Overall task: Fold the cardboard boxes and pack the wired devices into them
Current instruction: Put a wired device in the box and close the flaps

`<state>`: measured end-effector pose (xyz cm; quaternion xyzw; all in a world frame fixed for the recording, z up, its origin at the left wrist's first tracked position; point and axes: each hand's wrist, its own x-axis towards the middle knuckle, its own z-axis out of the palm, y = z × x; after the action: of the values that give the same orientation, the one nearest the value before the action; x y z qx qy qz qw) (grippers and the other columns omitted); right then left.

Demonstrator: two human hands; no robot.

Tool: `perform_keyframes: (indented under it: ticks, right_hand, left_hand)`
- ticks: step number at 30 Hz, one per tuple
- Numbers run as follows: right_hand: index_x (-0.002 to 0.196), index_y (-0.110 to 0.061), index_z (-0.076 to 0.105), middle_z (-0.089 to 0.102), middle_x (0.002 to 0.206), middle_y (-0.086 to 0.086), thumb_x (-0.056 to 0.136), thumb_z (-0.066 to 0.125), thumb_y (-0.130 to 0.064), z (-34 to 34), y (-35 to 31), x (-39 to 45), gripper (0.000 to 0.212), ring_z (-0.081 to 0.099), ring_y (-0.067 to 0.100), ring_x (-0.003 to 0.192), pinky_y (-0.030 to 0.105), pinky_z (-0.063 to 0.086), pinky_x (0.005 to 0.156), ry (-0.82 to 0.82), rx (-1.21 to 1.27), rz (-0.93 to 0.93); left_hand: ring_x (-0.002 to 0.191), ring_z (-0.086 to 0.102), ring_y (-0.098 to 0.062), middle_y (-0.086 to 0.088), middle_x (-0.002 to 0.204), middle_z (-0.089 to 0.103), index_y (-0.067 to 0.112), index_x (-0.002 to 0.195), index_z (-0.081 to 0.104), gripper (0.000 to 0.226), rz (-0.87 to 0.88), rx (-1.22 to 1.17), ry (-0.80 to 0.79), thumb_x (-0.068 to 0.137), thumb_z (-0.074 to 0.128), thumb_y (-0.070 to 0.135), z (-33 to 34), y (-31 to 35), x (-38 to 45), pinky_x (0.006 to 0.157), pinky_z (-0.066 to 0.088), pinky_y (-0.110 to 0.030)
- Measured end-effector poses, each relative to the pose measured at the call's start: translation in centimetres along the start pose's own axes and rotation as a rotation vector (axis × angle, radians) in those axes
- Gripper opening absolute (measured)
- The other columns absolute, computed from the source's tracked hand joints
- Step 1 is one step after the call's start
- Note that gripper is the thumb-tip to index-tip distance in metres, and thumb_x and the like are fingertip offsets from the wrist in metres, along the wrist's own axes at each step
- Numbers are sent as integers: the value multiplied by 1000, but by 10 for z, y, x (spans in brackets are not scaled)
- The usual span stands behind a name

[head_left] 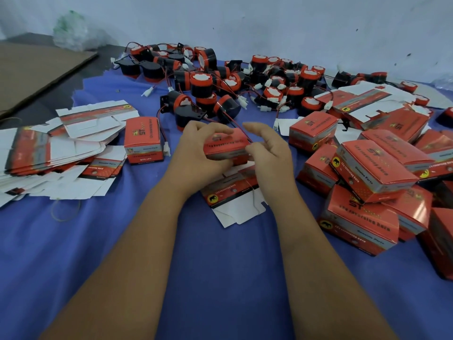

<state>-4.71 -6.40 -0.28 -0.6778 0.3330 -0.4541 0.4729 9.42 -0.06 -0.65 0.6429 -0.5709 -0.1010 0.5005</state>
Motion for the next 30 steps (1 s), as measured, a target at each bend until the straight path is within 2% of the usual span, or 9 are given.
perform_keyframes:
  ticks: [3,5,8,11,13,18,24,27,30]
  right_hand:
    - [128,-38,53,62,113,-25,98,48,-19,2,4,3,36,58,-8,100,20,50,85,-93,-94,66]
    - [140,-33,47,55,136,-9,98,48,-26,-1,8,4,43,52,11,121,38,44,102,-164,-394,111]
    - [144,-23,45,45,149,-1,94,48,-17,-6,9,4,51,37,22,136,43,33,111,-170,-733,53]
    - [138,-19,52,54,135,6,93,48,-20,-11,3,4,45,45,26,124,43,41,100,-81,-808,61]
    - [133,-20,56,53,131,7,91,51,-39,-12,-2,6,46,45,28,123,44,43,97,-74,-913,96]
    - [147,-25,35,30,151,10,69,61,-78,-9,-10,5,98,25,31,137,43,31,108,-248,-1117,206]
    - [140,-24,45,38,148,7,67,75,-65,-13,-5,7,89,37,28,133,38,39,100,-134,-958,275]
    - [139,-23,48,50,142,0,70,83,-46,-15,-7,8,82,50,25,124,36,46,88,-87,-781,283]
    - [120,-21,61,63,121,-1,77,80,-32,-14,-6,10,48,60,19,98,31,51,71,-78,-657,261]
  left_hand:
    - [99,50,9,2,113,41,38,110,62,43,-29,-24,167,77,81,18,-3,0,1,82,39,0]
    - [103,51,-8,-3,113,42,27,114,66,40,-51,105,308,78,79,16,-6,-1,2,86,38,-5]
    - [119,43,-35,-17,125,47,15,119,69,40,-130,479,423,80,71,10,-8,-5,0,94,31,-26]
    - [136,31,-43,-19,145,40,17,121,67,43,-194,746,461,80,64,5,-9,-6,-1,117,13,-51]
    - [145,21,-43,-19,155,29,20,122,66,48,-237,809,502,79,55,-1,-11,-4,-2,118,1,-57]
    - [146,22,-38,-16,153,33,17,122,65,47,-251,875,432,78,51,5,-12,-4,-3,118,5,-56]
    - [128,42,-40,-17,146,40,24,132,59,55,-190,759,526,78,62,14,-8,8,-2,101,27,-50]
    - [112,51,-40,-18,136,49,19,122,66,46,61,627,599,76,62,12,-7,16,0,92,35,-46]
    - [97,54,-34,-18,113,60,5,104,69,27,355,412,450,83,55,-2,-2,18,0,84,41,-37]
